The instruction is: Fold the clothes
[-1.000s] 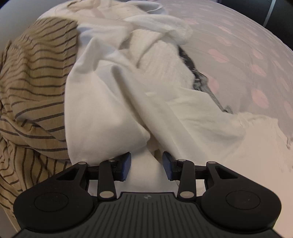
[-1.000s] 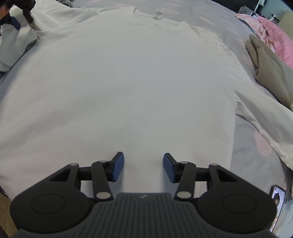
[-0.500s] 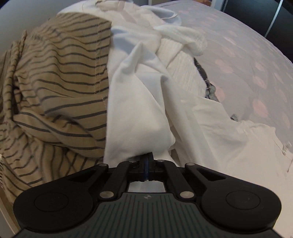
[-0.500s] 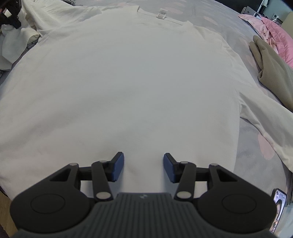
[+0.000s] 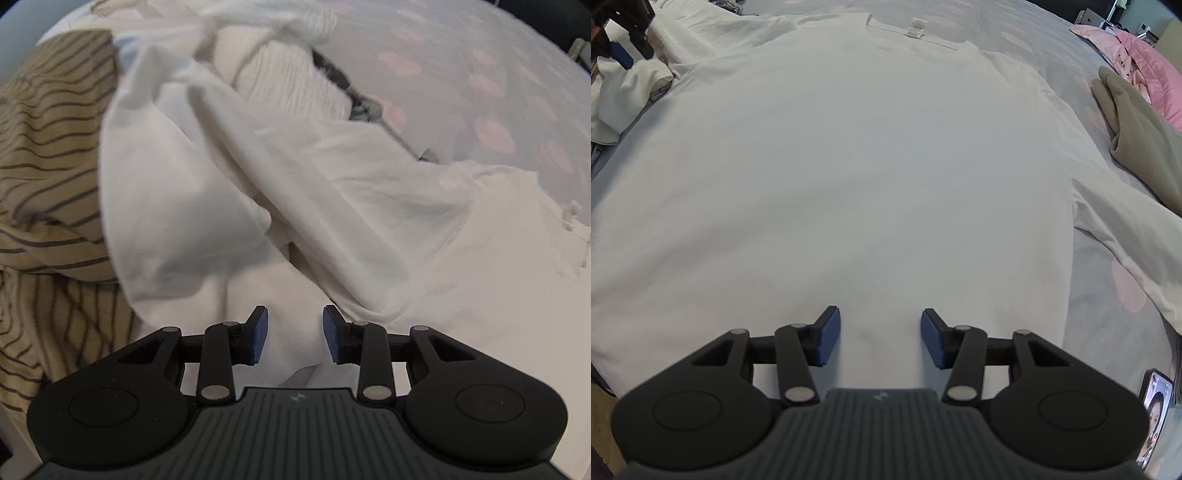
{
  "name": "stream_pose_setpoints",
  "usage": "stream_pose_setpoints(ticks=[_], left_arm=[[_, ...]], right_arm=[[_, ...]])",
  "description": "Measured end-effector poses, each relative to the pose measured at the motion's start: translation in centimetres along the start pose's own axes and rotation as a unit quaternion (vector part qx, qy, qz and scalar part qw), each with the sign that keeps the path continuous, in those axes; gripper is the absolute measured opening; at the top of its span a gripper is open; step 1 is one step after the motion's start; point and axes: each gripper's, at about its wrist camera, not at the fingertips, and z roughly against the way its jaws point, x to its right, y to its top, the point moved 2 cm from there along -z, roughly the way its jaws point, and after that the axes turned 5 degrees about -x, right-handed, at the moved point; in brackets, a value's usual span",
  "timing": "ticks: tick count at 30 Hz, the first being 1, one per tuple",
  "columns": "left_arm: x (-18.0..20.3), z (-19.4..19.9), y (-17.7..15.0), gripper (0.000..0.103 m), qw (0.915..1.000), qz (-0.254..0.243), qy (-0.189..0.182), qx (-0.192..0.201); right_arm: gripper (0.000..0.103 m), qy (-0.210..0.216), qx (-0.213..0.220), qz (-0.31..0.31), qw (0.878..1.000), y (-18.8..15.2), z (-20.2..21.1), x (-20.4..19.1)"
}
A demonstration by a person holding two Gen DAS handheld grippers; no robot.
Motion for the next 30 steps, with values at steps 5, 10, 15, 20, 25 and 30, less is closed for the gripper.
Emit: stream_pose_setpoints(ticks=[5, 10, 15, 20, 25, 30], left_arm=[[1.2, -1.4, 0.3, 0.039, 0.9998, 0.012, 0.017, -0.007], [3.0, -2.3, 0.1, 0.041, 0.9974, -0.027, 0.066, -0.009], [3.1, -2.6, -0.2, 0.025, 0.996, -0.033, 0.083, -0.006], [1.3, 0.6, -1.3, 0.005, 0.9981, -0.042, 0.045, 0.005], [-2.5, 7.4, -2.3, 0.004, 0.9986, -0.028, -0.006, 0.045], [-7.0, 14.3, -2.0, 0.003, 0.995, -0.001, -0.036, 0.093]], right_arm=[[0.052, 0.003, -0.002, -0.006, 1.0, 0.2, -0.1, 0.2], [0.053, 0.008, -0.005, -0.008, 1.0, 0.6, -0.3, 0.1], [0.053, 0.011, -0.006, -0.005, 1.0, 0.7, -0.4, 0.3], [0.053, 0.012, -0.007, -0.005, 1.0, 1.0, -0.6, 0.5], [0.053, 0.011, -0.007, -0.005, 1.0, 0.9, -0.6, 0.6], [0.053, 0.007, -0.006, -0.004, 1.0, 0.7, -0.5, 0.4]])
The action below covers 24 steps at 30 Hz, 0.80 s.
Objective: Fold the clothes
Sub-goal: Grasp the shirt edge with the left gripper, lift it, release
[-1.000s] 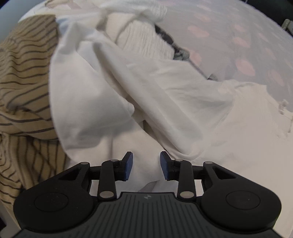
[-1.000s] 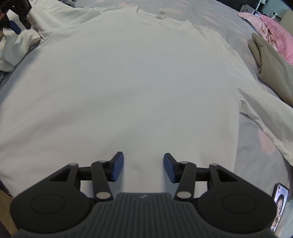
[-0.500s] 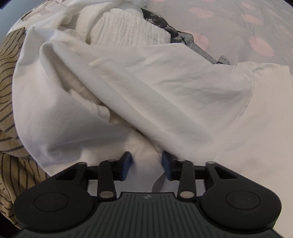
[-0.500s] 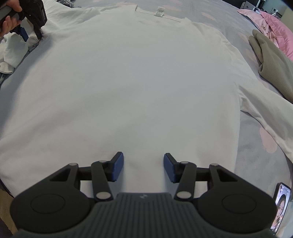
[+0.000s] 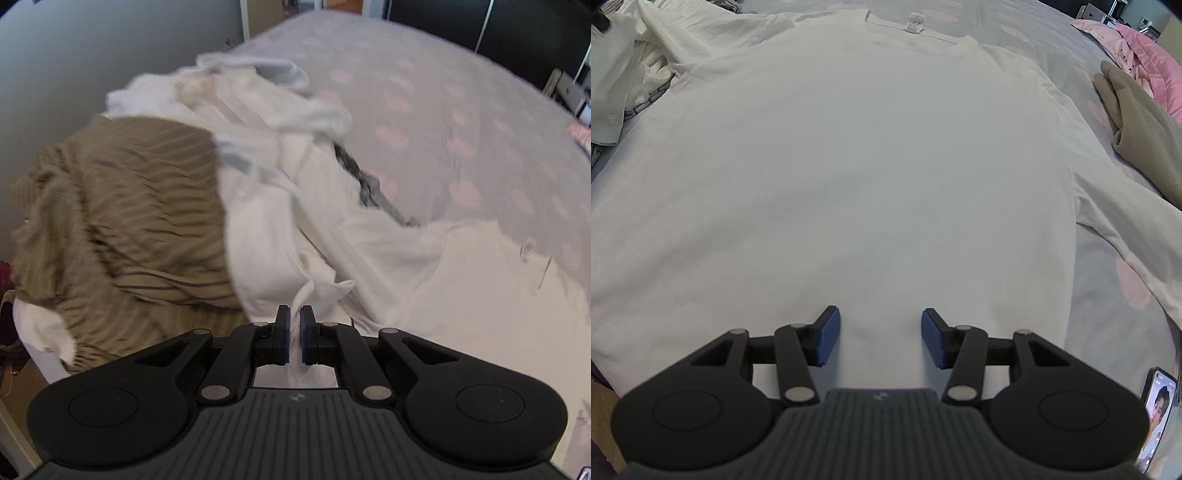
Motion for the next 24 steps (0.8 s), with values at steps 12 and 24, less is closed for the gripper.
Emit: stream_pose_setpoints(ticks=[12, 24], left_arm=[[-13.5, 10.4, 6.1, 0.003, 0.9854, 0.095, 0.074, 0.12], [-20.0, 8.2, 11.3, 0.003, 0.9751, 0.16, 0.11, 0.107]], right_arm=[[0.053, -0.022, 0.003, -0.003, 1.0, -0.9, 0.2, -0.2], [0.053, -0.037, -0.005, -0.019, 0.999, -0.9, 0.0, 0.1]])
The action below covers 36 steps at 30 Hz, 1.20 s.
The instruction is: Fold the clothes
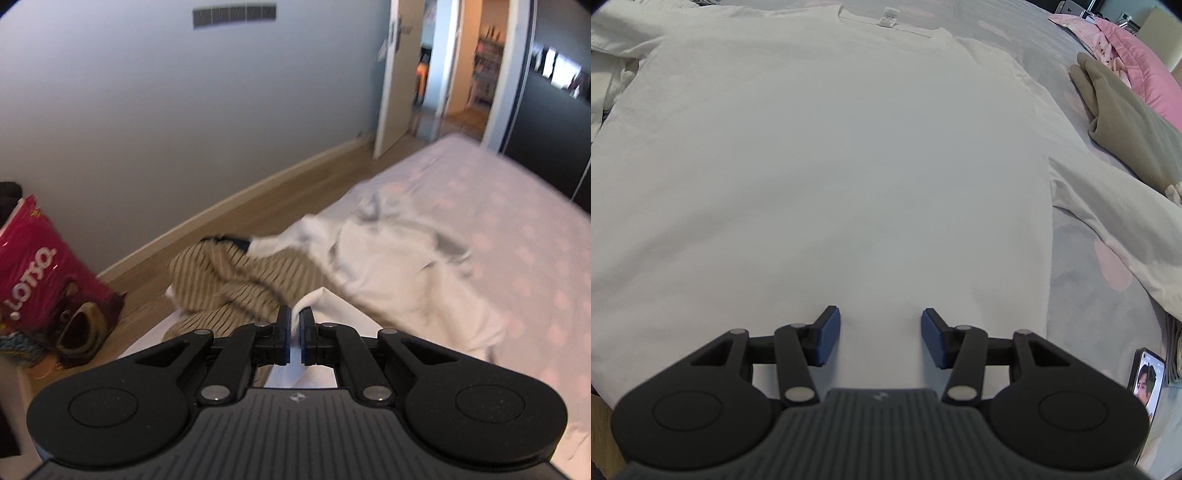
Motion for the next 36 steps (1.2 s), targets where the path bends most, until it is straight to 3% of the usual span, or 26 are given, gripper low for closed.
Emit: stream_pose_setpoints(ticks=[5, 7, 12, 16, 25, 32, 36], left_arm=[[0.6, -3.4, -2.1, 0.006, 0.9988, -0.033, 0.034, -0.011], [0.9, -3.6, -3.0, 0.014, 0.9982, -0.045, 0.039, 0.0], [2.7, -1.7, -4.5, 0.026, 0.993, -0.083, 0.035, 0.077], [5.4, 0.8, -5.9, 0.028, 0.9868, -0.121, -0.005, 0.108], [14.2, 0.6, -12.7, 0.028, 0.9712, -0.201, -0.113, 0.06], [20.1, -2.2, -20.3, 0.028, 0.952, -0.261, -0.16, 0.011], [21.8, -4.4, -24.0, 0.028, 0.9466, -0.27, -0.174, -0.031]], right_arm=[[0.053, -0.001, -0.002, 0.002, 1.0, 0.2, 0.0, 0.0], [0.053, 0.0, -0.002, 0.004, 1.0, 0.3, -0.1, 0.1], [0.053, 0.003, -0.001, 0.003, 1.0, 0.4, 0.1, 0.3], [0.053, 0.002, 0.009, -0.003, 1.0, 0.3, 0.8, 0.7], [0.048, 0.015, 0.043, -0.025, 0.999, 0.2, 2.5, 3.2], [0.045, 0.0, 0.051, -0.125, 0.991, 0.8, 4.1, 12.2], [0.045, -0.061, 0.049, -0.15, 0.986, 0.7, 5.6, 18.6]])
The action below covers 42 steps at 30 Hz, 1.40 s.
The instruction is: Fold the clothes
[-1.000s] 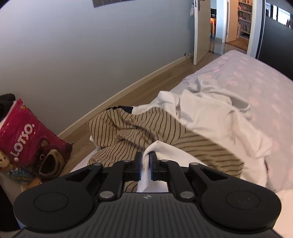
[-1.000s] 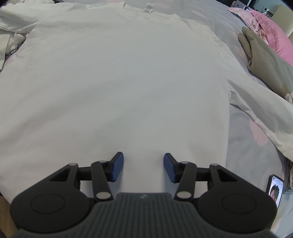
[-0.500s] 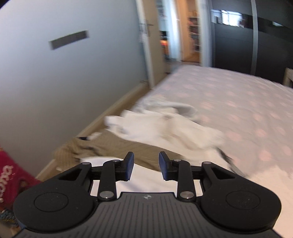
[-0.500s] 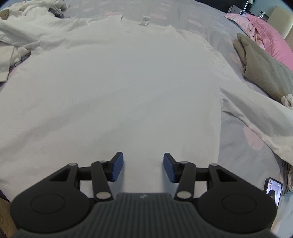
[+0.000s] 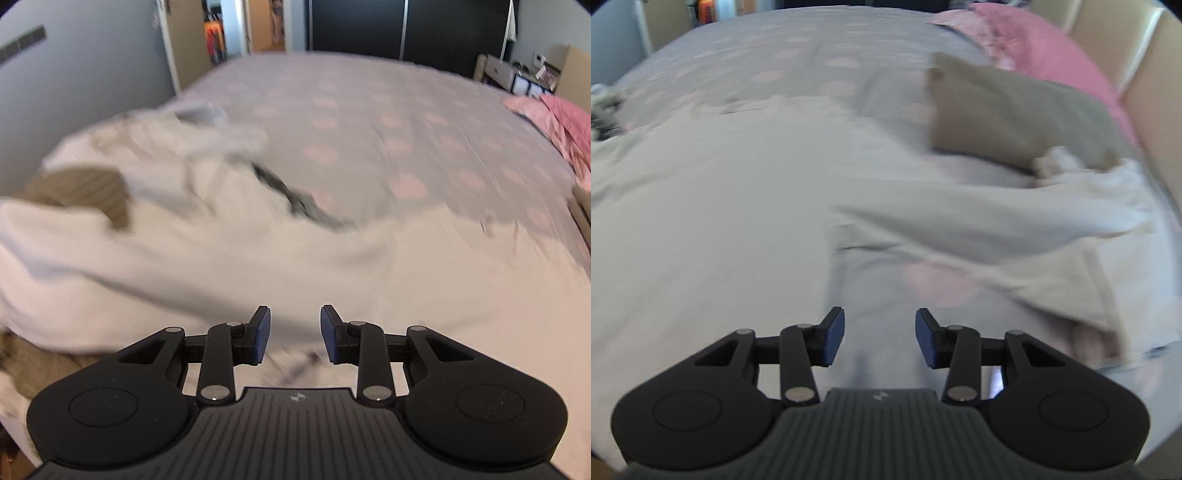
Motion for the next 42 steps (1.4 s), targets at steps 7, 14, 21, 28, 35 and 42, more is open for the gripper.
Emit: stream_pose_setpoints(ticks=[7, 14, 21, 28, 35, 42], left_arm=[[2.6, -2.6, -1.9, 0.028, 0.9986, -0.042, 0.013, -0.029], [3.4, -3.8, -1.7, 0.028, 0.9984, -0.035, 0.011, -0.044], [4.1, -4.7, -1.8, 0.028, 0.9966, -0.06, 0.033, -0.045], [3.9, -4.6, -1.6, 0.028, 0.9969, -0.053, 0.036, -0.045], [3.6, -4.3, -1.5, 0.028, 0.9975, -0.04, 0.029, -0.051], [3.1, -4.4, -1.2, 0.028, 0.9976, -0.013, 0.004, -0.068]], right_arm=[[0.048, -0.117, -0.001, -0.053, 0.992, 1.9, -0.6, 11.3], [0.052, -0.111, -0.003, -0.097, 0.989, 2.8, -3.3, 15.1], [0.05, -0.145, -0.033, -0.118, 0.982, 3.0, -6.8, 16.3], [0.007, -0.136, -0.013, -0.161, 0.977, 2.7, -4.2, 16.8], [0.004, -0.153, 0.046, -0.227, 0.961, 1.7, 0.9, 18.7], [0.004, -0.15, 0.118, -0.29, 0.938, 0.8, 8.1, 20.3]])
